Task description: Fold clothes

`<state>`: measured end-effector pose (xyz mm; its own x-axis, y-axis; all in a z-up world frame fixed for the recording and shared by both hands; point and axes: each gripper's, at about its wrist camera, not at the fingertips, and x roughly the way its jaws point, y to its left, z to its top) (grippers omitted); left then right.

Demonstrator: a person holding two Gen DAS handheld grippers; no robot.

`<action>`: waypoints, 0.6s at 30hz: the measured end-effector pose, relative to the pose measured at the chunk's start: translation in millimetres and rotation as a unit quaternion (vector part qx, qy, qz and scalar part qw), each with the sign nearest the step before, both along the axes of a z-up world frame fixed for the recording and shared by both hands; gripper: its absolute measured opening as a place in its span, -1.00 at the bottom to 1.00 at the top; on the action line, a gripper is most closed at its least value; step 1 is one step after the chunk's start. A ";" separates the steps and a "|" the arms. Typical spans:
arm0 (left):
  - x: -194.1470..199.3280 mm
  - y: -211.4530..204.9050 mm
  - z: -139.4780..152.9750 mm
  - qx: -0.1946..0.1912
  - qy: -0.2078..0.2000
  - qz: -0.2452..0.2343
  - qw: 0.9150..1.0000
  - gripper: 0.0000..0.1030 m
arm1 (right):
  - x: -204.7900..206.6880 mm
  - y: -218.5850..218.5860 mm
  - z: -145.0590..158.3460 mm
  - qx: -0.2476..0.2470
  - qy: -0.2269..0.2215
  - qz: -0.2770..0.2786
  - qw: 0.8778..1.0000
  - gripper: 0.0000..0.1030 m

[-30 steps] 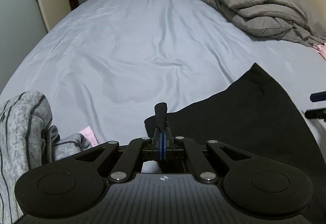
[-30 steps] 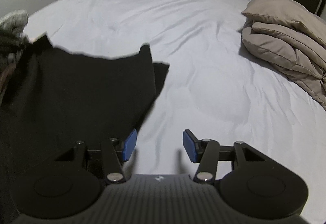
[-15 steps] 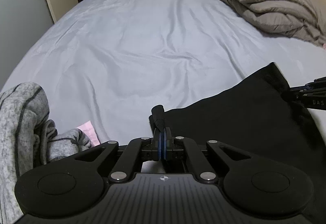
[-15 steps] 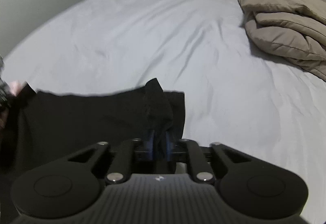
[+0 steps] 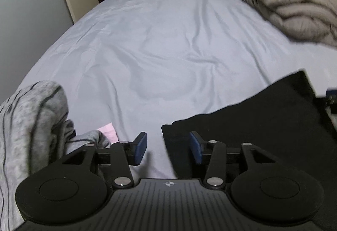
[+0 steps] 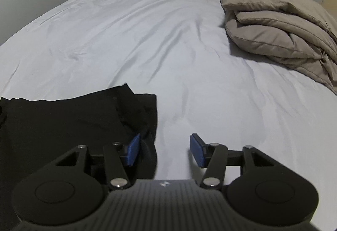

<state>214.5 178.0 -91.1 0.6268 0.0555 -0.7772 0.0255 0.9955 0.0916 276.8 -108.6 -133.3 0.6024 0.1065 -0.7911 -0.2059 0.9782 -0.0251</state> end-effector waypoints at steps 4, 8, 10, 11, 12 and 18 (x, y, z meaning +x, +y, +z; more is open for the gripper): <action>-13.6 0.2 12.8 -0.009 -0.009 -0.005 1.000 -0.12 | -10.6 -10.1 5.4 -0.003 0.009 -0.002 1.000 0.15; -30.2 -5.0 24.7 -0.009 -0.009 -0.022 1.000 -0.12 | -25.8 -19.3 11.0 -0.019 0.018 0.014 1.000 0.25; -40.6 -9.9 31.1 -0.005 -0.011 -0.034 0.999 -0.12 | -34.6 -23.9 14.6 -0.026 0.023 0.028 0.999 0.30; -45.8 -13.3 34.1 -0.002 -0.012 -0.042 0.999 -0.12 | -39.8 -25.9 16.7 -0.029 0.025 0.035 0.999 0.32; -51.0 -16.6 37.1 0.001 -0.014 -0.049 0.999 -0.12 | -45.2 -27.8 18.8 -0.032 0.026 0.043 0.998 0.34; -87.1 -36.4 51.4 0.009 -0.017 -0.094 0.995 -0.12 | -83.9 -38.0 31.2 -0.056 0.032 0.095 0.993 0.38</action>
